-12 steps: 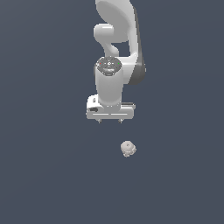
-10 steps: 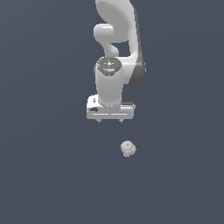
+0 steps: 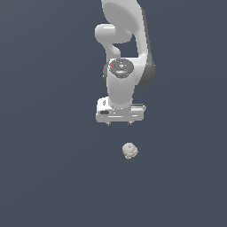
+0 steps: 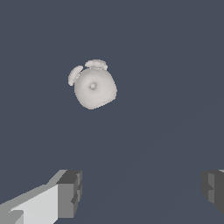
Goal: Pick up the object and move it to a goal position.
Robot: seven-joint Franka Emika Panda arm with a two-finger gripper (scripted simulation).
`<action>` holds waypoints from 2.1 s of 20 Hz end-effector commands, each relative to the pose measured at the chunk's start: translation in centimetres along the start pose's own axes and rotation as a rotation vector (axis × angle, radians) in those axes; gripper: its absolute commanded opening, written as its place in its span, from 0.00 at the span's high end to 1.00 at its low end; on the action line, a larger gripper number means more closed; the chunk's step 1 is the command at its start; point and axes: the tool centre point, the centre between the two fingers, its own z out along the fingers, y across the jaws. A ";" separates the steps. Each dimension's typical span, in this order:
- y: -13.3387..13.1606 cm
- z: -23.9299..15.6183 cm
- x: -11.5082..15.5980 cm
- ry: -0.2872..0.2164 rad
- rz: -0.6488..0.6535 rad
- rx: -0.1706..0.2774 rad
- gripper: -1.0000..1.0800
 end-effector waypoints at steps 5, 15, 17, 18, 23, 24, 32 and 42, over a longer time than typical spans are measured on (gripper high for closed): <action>-0.1 0.1 0.3 0.001 -0.009 -0.001 0.04; -1.5 1.7 3.0 0.005 -0.135 -0.012 0.04; -2.0 2.3 3.9 0.006 -0.176 -0.015 0.04; -2.2 2.7 4.4 0.007 -0.199 -0.016 0.04; -3.6 4.4 6.6 0.011 -0.307 -0.023 0.04; -3.8 4.7 6.9 0.012 -0.325 -0.024 0.04; -4.9 6.2 8.5 0.015 -0.412 -0.028 0.04; -4.9 7.4 8.6 0.015 -0.420 -0.029 0.04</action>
